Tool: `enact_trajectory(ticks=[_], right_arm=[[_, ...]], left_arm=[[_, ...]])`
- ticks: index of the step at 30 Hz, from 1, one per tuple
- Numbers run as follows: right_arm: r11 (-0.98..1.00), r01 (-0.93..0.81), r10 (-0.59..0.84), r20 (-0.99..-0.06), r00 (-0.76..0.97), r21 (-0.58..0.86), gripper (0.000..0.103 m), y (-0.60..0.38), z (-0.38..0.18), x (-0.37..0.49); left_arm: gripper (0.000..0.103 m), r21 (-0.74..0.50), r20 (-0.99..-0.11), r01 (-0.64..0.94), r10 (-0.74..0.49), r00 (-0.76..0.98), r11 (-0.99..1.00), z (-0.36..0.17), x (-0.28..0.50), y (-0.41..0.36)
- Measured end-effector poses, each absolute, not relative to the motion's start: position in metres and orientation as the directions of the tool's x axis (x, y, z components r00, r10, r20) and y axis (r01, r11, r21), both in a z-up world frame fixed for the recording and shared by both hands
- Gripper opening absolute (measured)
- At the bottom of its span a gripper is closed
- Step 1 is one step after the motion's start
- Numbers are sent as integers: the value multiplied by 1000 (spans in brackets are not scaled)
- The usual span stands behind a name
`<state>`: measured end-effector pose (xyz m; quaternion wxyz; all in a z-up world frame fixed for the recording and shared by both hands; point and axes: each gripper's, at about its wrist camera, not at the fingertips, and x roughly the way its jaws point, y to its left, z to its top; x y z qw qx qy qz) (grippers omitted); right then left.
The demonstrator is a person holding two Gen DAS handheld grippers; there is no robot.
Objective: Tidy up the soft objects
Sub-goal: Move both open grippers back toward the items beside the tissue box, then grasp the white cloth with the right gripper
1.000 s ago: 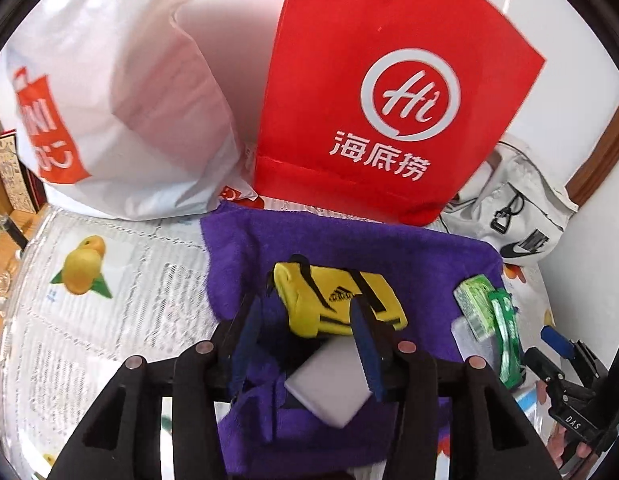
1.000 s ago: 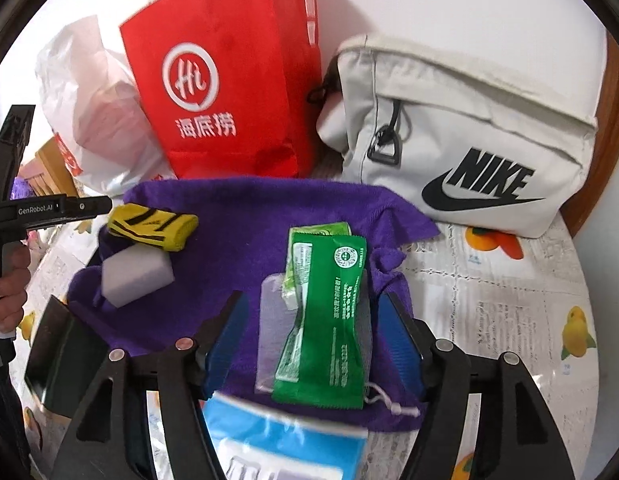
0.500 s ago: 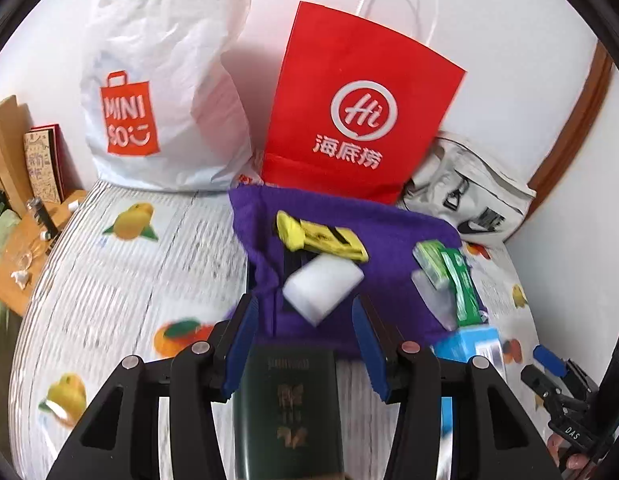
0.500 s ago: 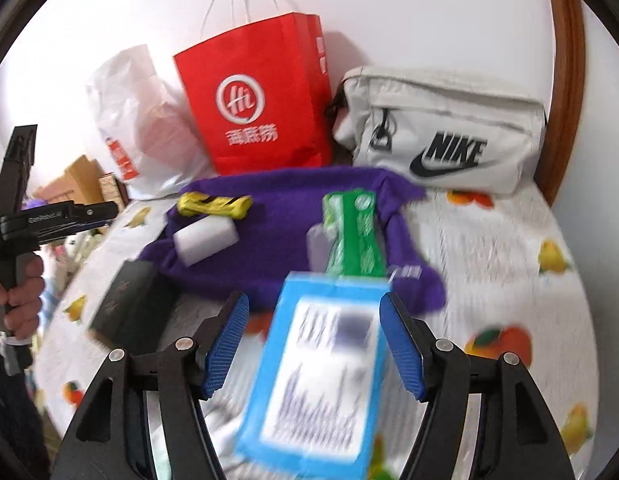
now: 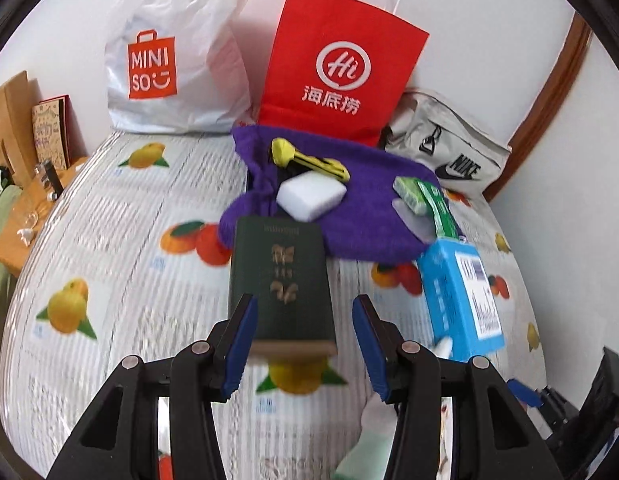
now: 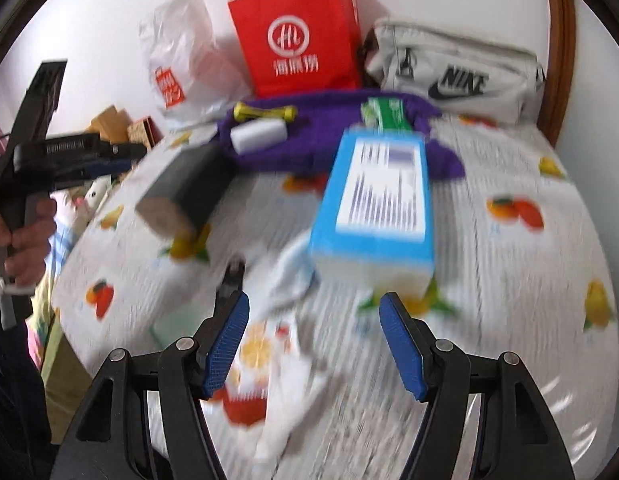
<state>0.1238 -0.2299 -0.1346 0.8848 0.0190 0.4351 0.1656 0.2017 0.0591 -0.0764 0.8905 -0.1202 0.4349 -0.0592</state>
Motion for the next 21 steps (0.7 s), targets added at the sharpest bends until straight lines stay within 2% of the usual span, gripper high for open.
enact_trajectory(ticks=[6,15,16,19,20,21], right_arm=[[943,-263,317,-796,515,206,67,-235,-164,93],[945,-277,292,-827,480,173,66,-219,-193,68],[945,-280,289,-825,486,166,64,-216,-195,66],[951,-296,241,-815,527,90,49,-207,-198,59],[952,-302,214,-812,544,49,42,-204,-199,57],[951,-308,210,-807,551,37,31,-203,-199,56]], left_arm=[[48,-266,-767,12,-219,603,964,-87,180,53],[50,-274,-781,34,-243,575,961,-105,156,47],[51,-273,-782,40,-246,572,961,-107,154,46],[54,-265,-788,60,-252,561,962,-114,150,40],[54,-264,-792,67,-255,555,962,-117,149,37],[54,-263,-796,75,-260,546,962,-121,147,34]])
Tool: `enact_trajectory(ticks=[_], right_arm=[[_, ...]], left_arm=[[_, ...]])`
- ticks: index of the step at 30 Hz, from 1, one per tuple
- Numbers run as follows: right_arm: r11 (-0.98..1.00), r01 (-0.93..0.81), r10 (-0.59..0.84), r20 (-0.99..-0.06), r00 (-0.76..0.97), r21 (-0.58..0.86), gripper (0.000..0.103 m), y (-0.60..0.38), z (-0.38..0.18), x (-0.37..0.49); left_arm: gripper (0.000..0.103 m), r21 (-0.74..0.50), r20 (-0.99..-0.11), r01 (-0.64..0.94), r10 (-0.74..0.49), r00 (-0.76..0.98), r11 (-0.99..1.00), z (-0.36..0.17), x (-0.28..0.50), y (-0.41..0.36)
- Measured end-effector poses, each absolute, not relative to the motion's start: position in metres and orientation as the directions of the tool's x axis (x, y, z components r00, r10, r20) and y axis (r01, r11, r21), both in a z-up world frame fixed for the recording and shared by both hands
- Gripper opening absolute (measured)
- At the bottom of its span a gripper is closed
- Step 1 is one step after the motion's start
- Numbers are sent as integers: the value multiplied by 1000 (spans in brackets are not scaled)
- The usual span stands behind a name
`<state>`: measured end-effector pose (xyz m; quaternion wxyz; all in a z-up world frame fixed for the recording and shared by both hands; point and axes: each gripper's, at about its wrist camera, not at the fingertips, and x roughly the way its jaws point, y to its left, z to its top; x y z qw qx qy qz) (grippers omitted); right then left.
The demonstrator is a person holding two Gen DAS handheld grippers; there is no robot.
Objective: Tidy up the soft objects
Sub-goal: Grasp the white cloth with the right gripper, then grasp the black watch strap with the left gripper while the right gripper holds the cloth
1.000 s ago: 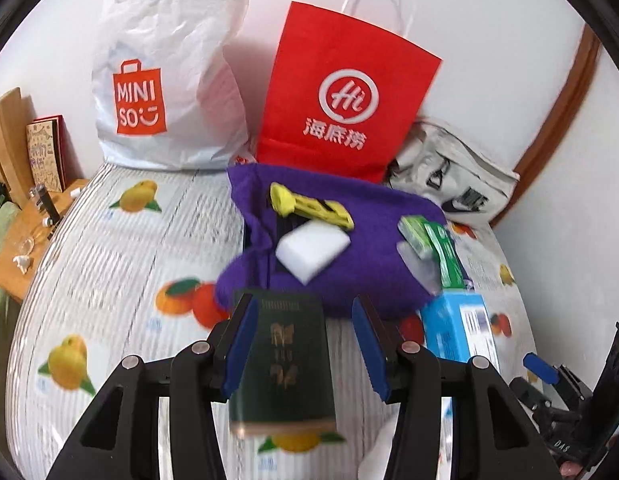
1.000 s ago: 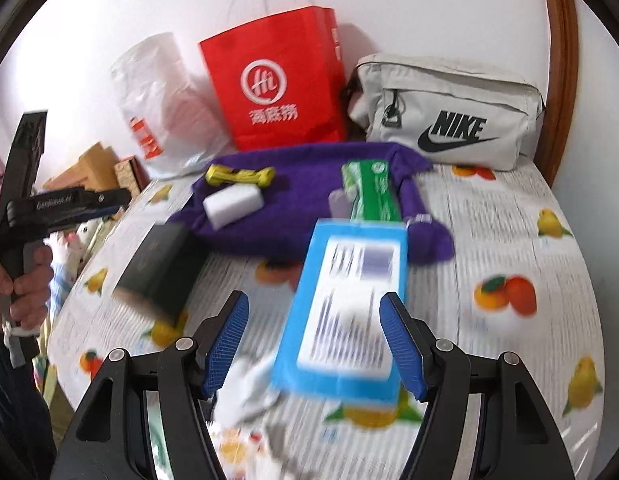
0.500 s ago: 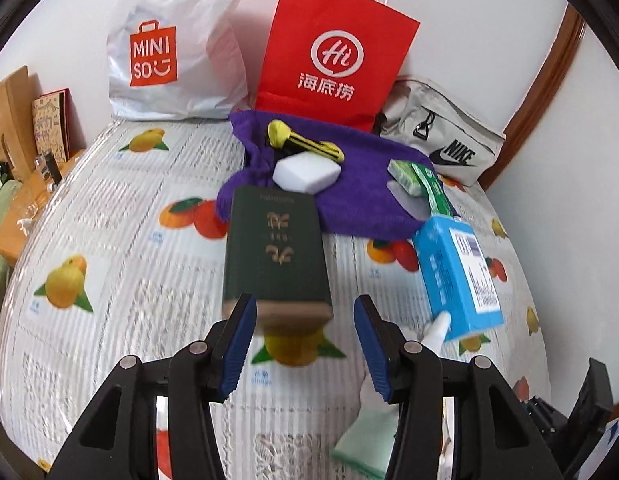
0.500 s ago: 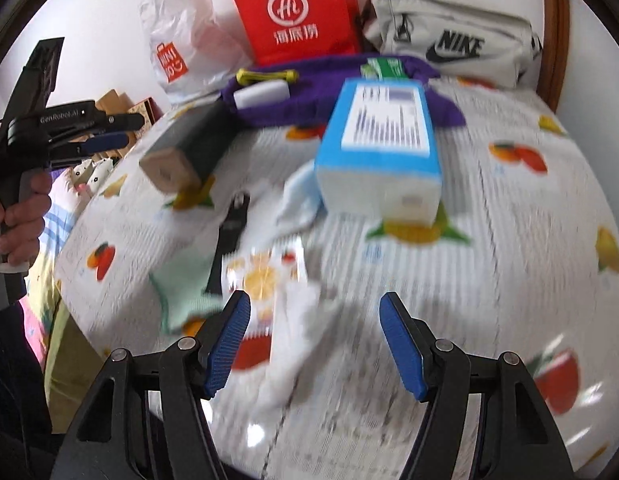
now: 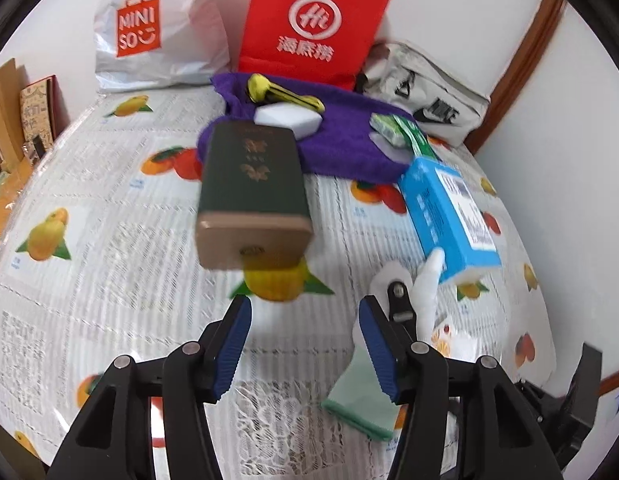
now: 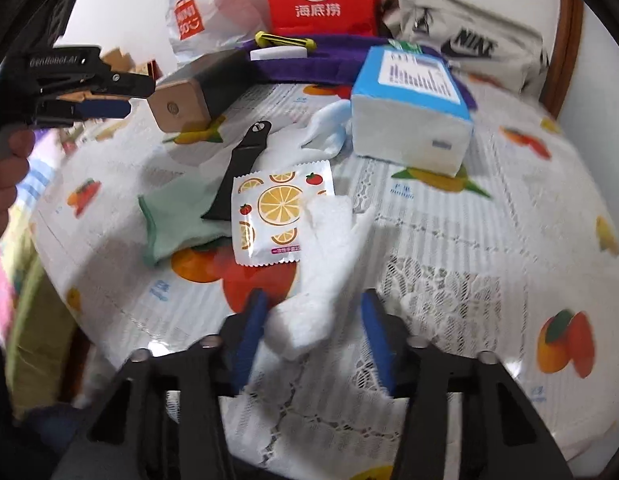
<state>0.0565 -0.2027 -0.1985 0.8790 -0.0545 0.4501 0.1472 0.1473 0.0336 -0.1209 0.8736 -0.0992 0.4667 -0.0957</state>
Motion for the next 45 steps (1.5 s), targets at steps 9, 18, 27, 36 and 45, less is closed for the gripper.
enact_trajectory(ticks=[9,18,27,36,45], right_arm=[[949,-305,248,-779,576,76,27,-224,-191,52],[960,-264,243,-744,623,92,27,-253,-182,55],[956,-258,275,-741,612,141,27,-262,-188,60],[951,-271,294,-723,625,152,27,-263,-183,61],[964,-228,253,-755,606,140,27,-261,-191,70]], left_arm=[[54,-276,-813,161,-320,486,947,-142,142,-8],[43,-283,-827,203,-346,443,937,-154,154,-49],[33,-227,-864,183,-285,415,956,-169,166,-70],[25,-248,-842,176,-302,447,953,-160,170,-61],[25,-247,-826,101,-264,498,964,-145,161,-12]])
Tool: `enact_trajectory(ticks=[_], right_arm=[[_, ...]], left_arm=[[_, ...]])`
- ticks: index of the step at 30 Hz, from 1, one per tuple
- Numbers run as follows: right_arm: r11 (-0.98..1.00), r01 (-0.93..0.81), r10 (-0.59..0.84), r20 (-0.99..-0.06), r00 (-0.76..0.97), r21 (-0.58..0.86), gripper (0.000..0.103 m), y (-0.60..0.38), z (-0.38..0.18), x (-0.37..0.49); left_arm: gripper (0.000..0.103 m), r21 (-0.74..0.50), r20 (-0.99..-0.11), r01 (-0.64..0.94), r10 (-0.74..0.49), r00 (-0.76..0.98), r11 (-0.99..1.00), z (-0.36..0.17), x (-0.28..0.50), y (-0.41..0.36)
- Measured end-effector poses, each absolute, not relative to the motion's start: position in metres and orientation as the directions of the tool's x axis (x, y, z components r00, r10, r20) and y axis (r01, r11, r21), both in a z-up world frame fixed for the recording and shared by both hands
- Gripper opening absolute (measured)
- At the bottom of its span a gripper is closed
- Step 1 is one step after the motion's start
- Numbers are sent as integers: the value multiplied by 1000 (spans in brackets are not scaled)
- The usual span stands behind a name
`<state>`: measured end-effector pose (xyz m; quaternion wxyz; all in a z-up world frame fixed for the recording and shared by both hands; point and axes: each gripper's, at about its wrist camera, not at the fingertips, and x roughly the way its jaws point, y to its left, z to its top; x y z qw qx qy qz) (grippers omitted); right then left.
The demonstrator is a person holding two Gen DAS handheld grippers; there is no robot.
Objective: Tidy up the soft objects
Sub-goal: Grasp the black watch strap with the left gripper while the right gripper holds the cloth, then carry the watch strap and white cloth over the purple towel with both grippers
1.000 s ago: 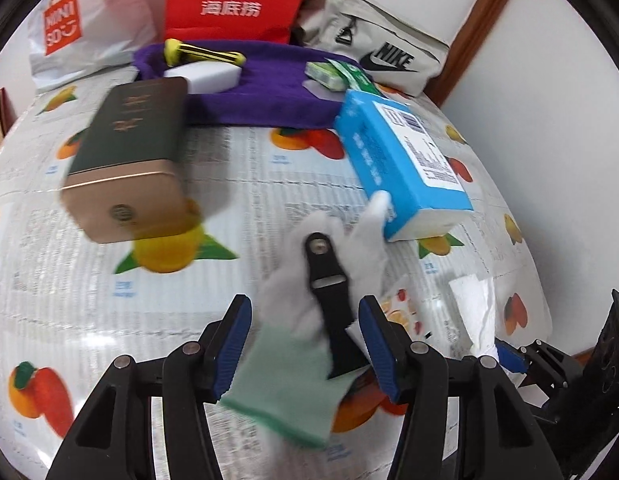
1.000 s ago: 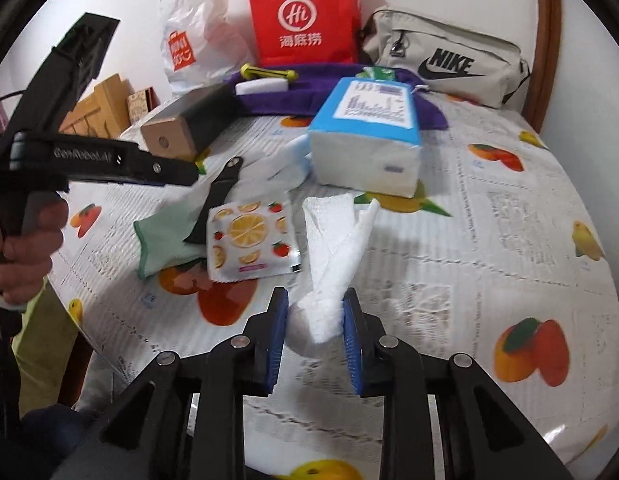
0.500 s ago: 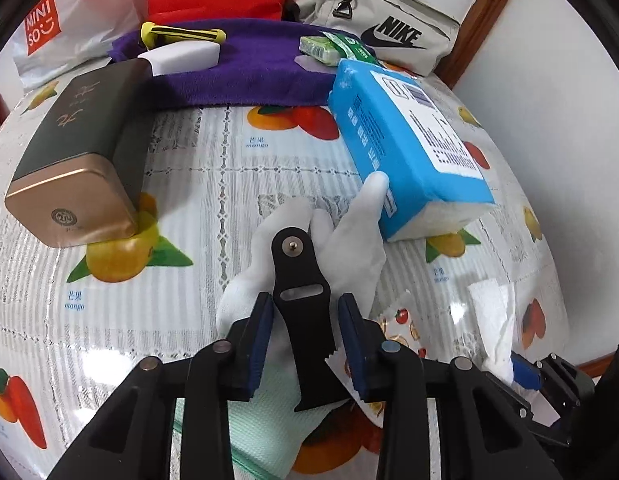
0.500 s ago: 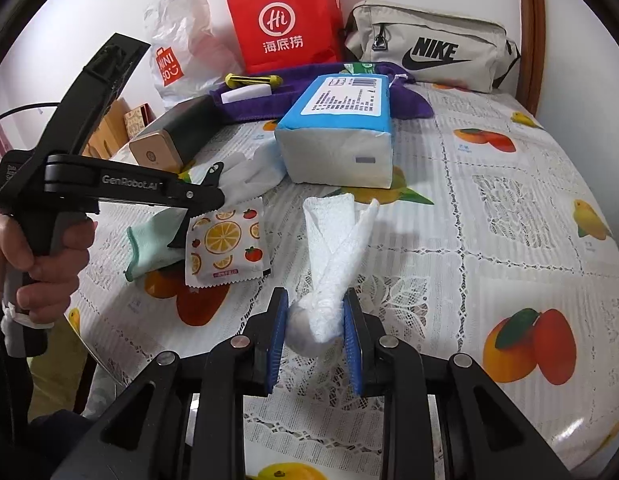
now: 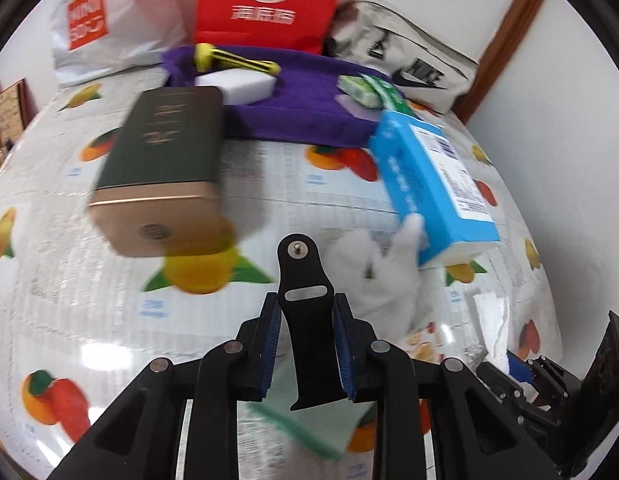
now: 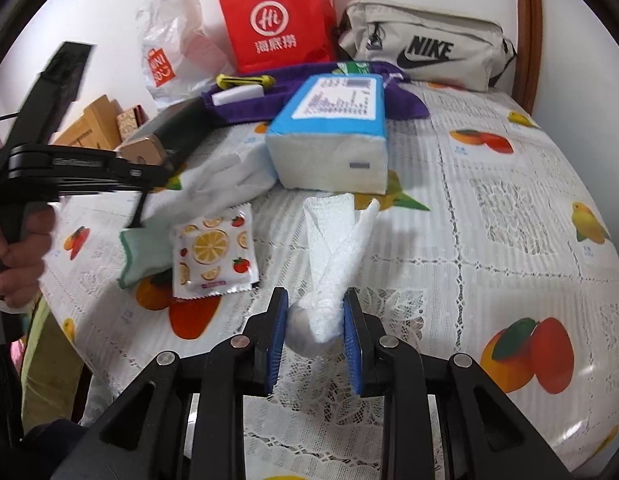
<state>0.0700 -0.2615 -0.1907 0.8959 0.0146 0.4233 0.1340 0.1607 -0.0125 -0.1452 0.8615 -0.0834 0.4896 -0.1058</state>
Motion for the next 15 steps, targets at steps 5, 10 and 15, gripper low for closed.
enact_trajectory(ticks=[5,10,15], right_arm=[[970,-205,229,-769,596,130,27,-260,-194,74],[971,-195,231,-770,595,141,27,-258,-189,77],[970,-195,236,-757,609,145,27,-256,-173,81]], left_arm=[[25,-254,-822,52,-244,514,966,-146,153,14],[25,-271,-813,17,-239,531,962,-145,147,31],[25,-301,-795,3,-252,552,954,-138,143,43]])
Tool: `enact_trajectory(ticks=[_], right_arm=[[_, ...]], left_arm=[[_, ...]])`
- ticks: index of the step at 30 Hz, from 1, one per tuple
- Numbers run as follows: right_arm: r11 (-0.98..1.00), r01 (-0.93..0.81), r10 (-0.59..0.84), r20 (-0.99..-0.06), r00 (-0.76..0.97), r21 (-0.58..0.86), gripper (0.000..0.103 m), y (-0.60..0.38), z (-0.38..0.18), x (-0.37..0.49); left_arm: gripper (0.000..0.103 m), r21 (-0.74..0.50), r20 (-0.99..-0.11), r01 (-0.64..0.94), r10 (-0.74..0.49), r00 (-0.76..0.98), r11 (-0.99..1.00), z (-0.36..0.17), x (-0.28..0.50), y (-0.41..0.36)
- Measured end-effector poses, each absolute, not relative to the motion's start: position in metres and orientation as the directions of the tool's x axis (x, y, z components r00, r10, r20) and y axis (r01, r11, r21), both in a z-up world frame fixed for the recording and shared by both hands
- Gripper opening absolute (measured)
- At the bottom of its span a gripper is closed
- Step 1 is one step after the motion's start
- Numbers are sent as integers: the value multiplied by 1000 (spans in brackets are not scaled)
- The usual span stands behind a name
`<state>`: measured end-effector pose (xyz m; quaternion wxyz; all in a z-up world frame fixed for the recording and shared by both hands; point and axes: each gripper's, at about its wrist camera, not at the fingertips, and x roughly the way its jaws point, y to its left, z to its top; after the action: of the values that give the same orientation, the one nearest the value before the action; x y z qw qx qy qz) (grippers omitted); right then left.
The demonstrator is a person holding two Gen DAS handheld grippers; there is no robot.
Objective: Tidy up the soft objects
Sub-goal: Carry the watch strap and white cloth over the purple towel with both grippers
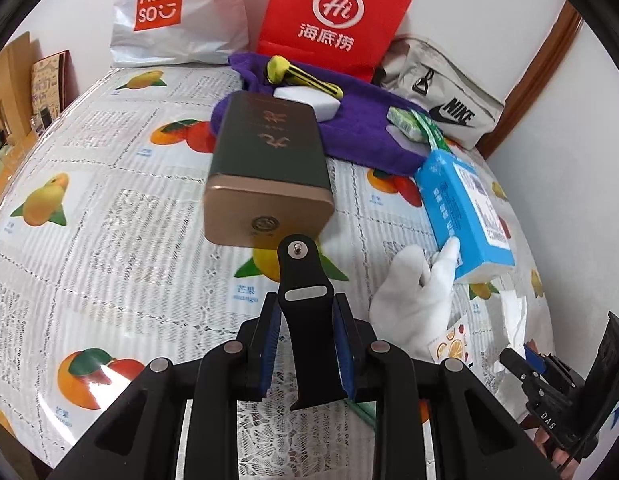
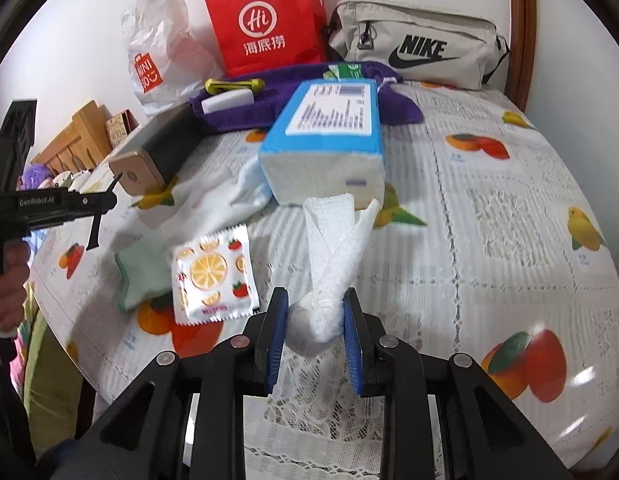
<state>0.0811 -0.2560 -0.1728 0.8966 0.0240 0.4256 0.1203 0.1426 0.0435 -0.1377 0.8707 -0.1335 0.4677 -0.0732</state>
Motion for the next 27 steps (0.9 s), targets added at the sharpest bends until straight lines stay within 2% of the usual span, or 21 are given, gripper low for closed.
enact_trajectory(ticks=[27], right_arm=[[959,-234,278,-659,699,157,27,-239,-80,148]], left_arm=[[25,-306,-738,47,-268,620,951,-76,186,55]])
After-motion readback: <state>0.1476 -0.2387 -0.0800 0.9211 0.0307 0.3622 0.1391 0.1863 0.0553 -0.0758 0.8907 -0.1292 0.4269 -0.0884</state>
